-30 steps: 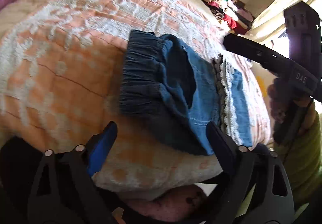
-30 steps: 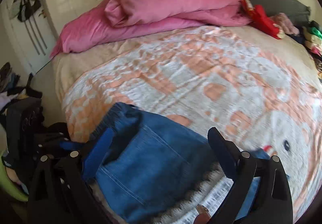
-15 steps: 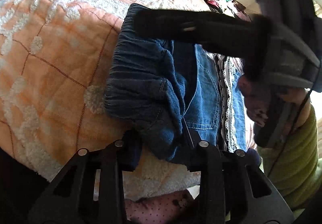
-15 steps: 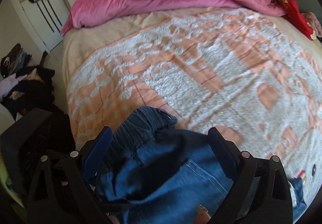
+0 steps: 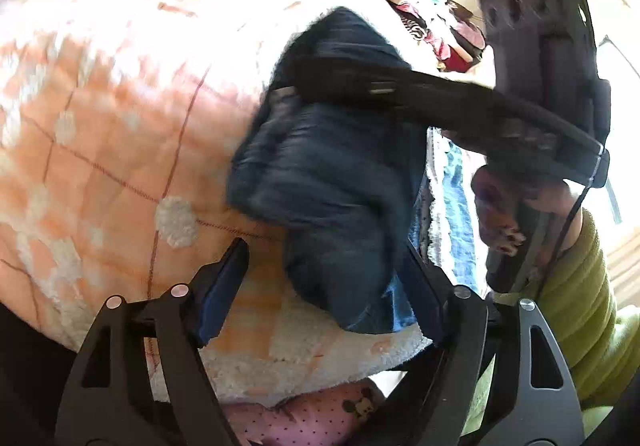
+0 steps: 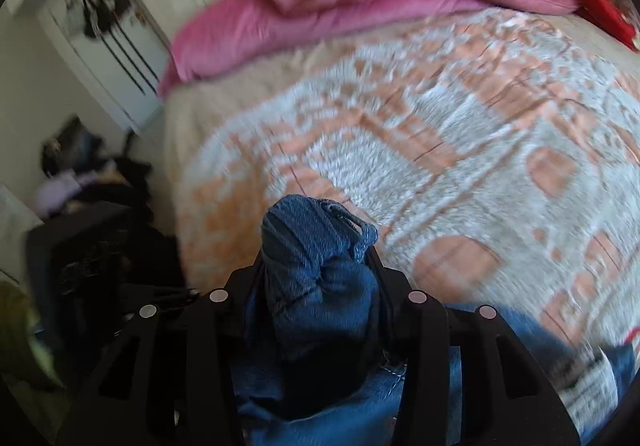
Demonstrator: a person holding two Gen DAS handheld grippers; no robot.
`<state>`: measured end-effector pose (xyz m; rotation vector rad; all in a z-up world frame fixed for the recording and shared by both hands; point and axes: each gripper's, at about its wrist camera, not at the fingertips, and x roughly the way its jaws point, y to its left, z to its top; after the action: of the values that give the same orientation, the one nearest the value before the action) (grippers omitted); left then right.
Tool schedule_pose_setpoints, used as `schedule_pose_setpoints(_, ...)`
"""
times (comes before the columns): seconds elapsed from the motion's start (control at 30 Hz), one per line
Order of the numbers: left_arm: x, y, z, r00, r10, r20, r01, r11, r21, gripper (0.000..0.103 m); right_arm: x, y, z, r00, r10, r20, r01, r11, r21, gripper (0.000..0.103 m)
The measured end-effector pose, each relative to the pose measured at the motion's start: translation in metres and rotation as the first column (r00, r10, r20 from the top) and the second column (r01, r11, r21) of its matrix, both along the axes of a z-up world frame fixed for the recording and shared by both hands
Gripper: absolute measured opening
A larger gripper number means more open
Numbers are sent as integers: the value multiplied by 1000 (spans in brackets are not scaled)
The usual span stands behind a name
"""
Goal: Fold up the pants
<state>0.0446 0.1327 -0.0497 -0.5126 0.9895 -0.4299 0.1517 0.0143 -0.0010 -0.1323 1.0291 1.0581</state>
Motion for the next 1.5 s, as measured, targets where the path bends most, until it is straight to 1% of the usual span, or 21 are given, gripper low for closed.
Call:
schedule_pose_setpoints(0.1, 0, -7, 4, 1000, -14, 14, 14, 1000, -2, 80, 0, -34, 20, 999, -36, -17, 37, 995, 93, 43)
schedule_pose_setpoints(0.23, 9, -27, 10, 998, -55, 30, 57, 997, -51, 92, -2, -77, 38, 997, -70, -33, 74, 981, 181, 43)
schedule_pose_setpoints(0.37, 17, -59, 17, 991, -127, 49, 131, 988, -77, 90, -3, -110, 47, 993, -115, -23, 118, 969, 216, 44)
schedule_pose_setpoints(0.43, 19, -83, 21, 985, -163, 52, 167, 981, -96, 71, -6, -126, 52, 991, -132, -14, 132, 964, 232, 46)
schedule_pose_setpoints(0.47, 19, -91, 22, 983, -175, 55, 180, 979, -91, 62, -8, -133, 54, 990, -140, 0, 137, 962, 235, 50)
schedule_pose_setpoints(0.5, 16, -103, 26, 980, -191, 64, 195, 979, -66, 62, -9, -140, 56, 988, -156, 15, 148, 961, 235, 67)
schedule_pose_setpoints(0.57, 14, -120, 32, 972, -218, 89, 220, 975, -19, 62, -13, -159, 58, 976, -213, 35, 198, 948, 249, 89)
schedule_pose_setpoints(0.6, 11, -128, 34, 966, -235, 103, 236, 972, 6, 62, -17, -176, 58, 965, -259, 38, 240, 935, 259, 89)
schedule_pose_setpoints(0.63, 6, -136, 35, 961, -253, 115, 250, 967, 39, 62, -20, -190, 55, 953, -300, 34, 282, 925, 253, 89)
schedule_pose_setpoints(0.7, 1, -144, 34, 954, -276, 119, 271, 961, 61, 62, -26, -214, 46, 926, -377, 30, 362, 906, 218, 89)
schedule_pose_setpoints(0.83, -8, -167, 29, 932, -344, 116, 333, 937, 104, 62, -42, -254, 12, 863, -500, -64, 504, 851, 149, 90)
schedule_pose_setpoints(0.9, -12, -178, 24, 922, -371, 108, 355, 924, 143, 66, -47, -261, -2, 846, -520, -115, 533, 834, 142, 91)
schedule_pose_setpoints(0.97, -7, -181, 20, 923, -373, 95, 354, 920, 168, 66, -49, -262, -13, 836, -528, -149, 546, 827, 135, 93)
schedule_pose_setpoints(1.07, -4, -181, 15, 924, -372, 89, 352, 919, 179, 66, -45, -251, -25, 839, -517, -171, 538, 836, 108, 93)
schedule_pose_setpoints(1.1, -7, -180, 15, 923, -374, 92, 353, 917, 186, 66, -42, -244, -30, 844, -504, -183, 527, 844, 104, 83)
schedule_pose_setpoints(1.13, -7, -180, 15, 922, -375, 94, 352, 915, 197, 66, -39, -239, -32, 850, -490, -193, 514, 851, 102, 68)
schedule_pose_setpoints(1.17, -8, -181, 14, 923, -373, 93, 348, 914, 208, 66, -39, -234, -33, 859, -475, -191, 499, 861, 99, 39)
schedule_pose_setpoints(1.27, -14, -182, 14, 924, -370, 94, 343, 912, 225, 67, -49, -226, -16, 886, -437, -153, 458, 876, 151, 33)
schedule_pose_setpoints(1.37, -16, -181, 14, 926, -366, 92, 341, 915, 216, 68, -66, -236, 9, 902, -428, -57, 430, 877, 217, 30)
schedule_pose_setpoints(1.43, -14, -181, 12, 926, -368, 87, 343, 915, 214, 68, -68, -249, 10, 883, -469, 5, 462, 870, 173, 30)
schedule_pose_setpoints(1.5, -14, -182, 10, 926, -369, 80, 346, 915, 208, 68, -62, -257, -2, 857, -515, 10, 512, 854, 94, 30)
